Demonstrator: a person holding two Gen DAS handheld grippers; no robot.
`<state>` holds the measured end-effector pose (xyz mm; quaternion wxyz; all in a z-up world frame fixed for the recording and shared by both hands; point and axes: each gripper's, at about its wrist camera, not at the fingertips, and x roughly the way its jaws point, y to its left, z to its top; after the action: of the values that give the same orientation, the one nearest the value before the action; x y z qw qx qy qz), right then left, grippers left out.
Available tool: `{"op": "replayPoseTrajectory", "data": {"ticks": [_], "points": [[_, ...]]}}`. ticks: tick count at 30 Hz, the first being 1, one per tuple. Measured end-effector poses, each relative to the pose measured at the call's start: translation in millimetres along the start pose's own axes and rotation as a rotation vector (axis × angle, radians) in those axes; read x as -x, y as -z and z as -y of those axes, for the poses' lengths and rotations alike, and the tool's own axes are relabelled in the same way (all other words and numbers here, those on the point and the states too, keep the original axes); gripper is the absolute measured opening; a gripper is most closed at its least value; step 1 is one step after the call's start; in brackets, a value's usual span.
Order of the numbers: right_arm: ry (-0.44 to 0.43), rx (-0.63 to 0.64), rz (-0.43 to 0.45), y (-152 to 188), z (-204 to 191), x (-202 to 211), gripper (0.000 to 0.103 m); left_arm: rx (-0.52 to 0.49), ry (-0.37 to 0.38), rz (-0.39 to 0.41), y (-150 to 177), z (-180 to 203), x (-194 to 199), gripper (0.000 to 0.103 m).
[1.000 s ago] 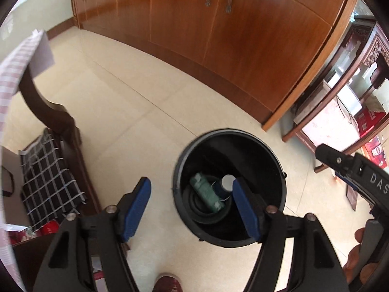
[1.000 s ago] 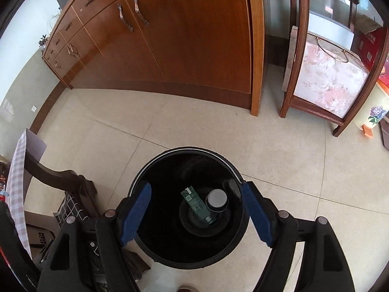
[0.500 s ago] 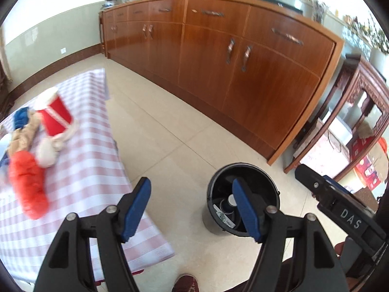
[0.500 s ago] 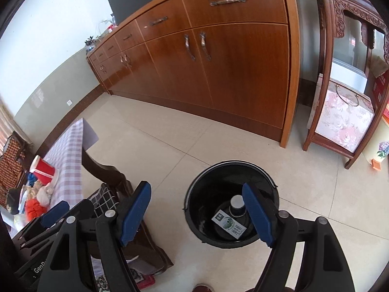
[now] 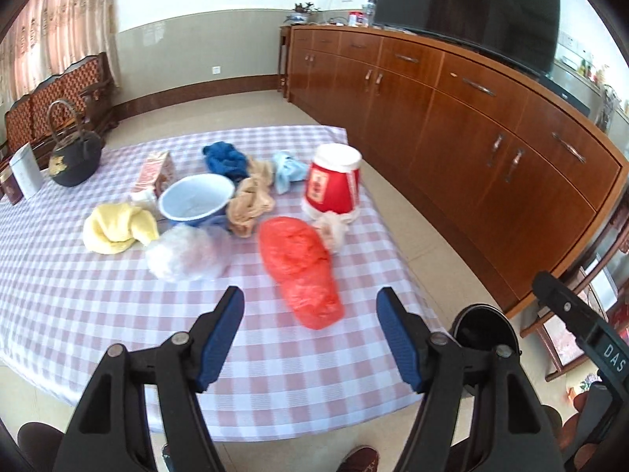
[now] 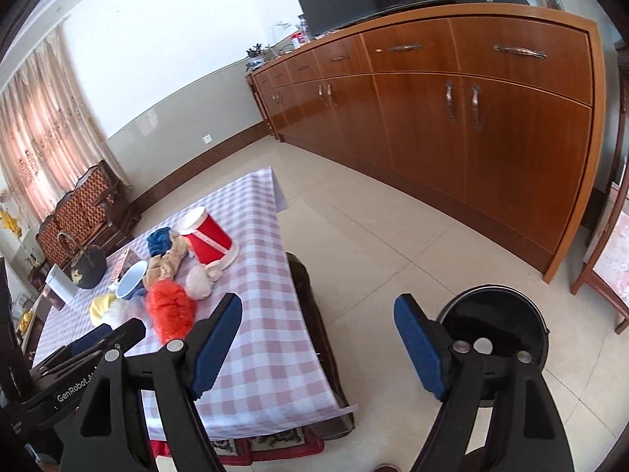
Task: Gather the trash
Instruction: 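Bring both tools back from the bin to the table, then close the left tool on the blue bowl rim while the right tool grasps the red cup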
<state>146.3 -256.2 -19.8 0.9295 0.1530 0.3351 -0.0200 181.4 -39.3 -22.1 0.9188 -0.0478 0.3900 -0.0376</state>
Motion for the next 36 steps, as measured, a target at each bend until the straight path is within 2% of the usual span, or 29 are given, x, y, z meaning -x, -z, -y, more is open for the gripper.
{"op": "replayPoseTrajectory", "data": {"ticks": [6,12,22,36], "points": [[-0.063,0.072,-0.023,5,-48,-16,0.082,0.075,-0.069,0.012,1,-52,-2,0.071],[-0.097,0.113,-0.041,4,-79,-32,0.084,0.114,-0.103,0.022,-5,-84,-8,0.071],[-0.123,0.132,-0.066,-5,-103,-68,0.085,0.134,-0.100,-0.005,-20,-99,-34,0.071],[-0.119,0.134,-0.080,-22,-116,-114,0.085,0.152,-0.088,-0.022,-42,-108,-67,0.071]]}}
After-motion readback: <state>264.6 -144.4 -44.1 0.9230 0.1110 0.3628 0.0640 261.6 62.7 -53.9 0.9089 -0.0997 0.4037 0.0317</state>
